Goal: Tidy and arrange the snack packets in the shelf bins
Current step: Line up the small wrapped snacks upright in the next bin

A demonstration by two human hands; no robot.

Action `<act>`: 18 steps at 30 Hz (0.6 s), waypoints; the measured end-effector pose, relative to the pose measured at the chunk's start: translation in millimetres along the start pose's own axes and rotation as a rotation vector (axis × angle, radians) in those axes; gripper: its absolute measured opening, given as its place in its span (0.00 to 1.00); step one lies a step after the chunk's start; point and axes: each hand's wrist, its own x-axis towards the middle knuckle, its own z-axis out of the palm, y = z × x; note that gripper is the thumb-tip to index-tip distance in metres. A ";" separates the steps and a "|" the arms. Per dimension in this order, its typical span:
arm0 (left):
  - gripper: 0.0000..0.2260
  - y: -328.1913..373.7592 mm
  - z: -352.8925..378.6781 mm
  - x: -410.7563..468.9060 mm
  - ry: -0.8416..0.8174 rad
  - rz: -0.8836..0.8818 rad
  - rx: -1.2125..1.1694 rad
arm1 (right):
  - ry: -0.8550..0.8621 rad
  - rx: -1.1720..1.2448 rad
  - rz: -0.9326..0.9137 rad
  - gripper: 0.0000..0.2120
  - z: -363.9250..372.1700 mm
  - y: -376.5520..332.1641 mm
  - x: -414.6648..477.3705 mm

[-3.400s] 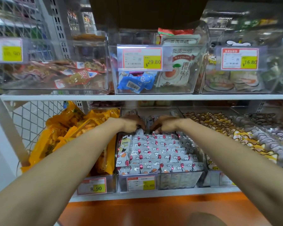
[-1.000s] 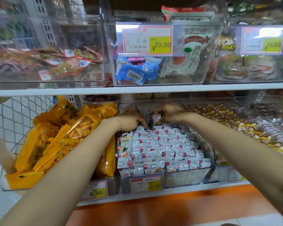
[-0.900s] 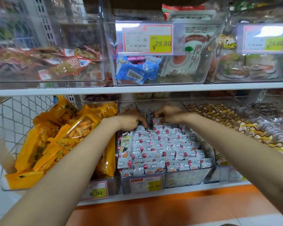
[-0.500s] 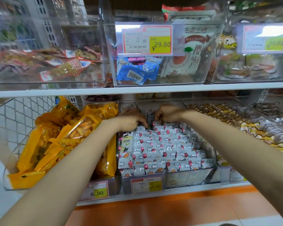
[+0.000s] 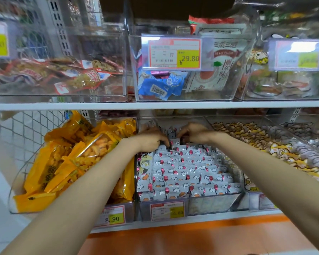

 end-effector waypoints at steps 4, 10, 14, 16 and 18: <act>0.21 -6.2 -0.1 2.9 0.017 -0.008 -0.051 | 0.051 0.091 -0.010 0.14 -8.2 3.2 -3.1; 0.22 -7.7 0.9 3.9 0.036 0.005 -0.014 | 0.118 0.122 -0.003 0.09 -11.7 -1.1 -2.0; 0.21 -3.1 -0.5 3.3 0.047 -0.003 0.013 | 0.012 0.011 -0.061 0.09 2.2 -22.5 1.8; 0.20 -1.6 -1.6 3.0 0.056 -0.007 0.000 | 0.010 -0.106 -0.060 0.08 9.7 -27.5 6.8; 0.18 -4.5 -2.6 2.4 0.061 -0.009 -0.029 | 0.043 -0.201 -0.029 0.06 9.3 -24.2 10.2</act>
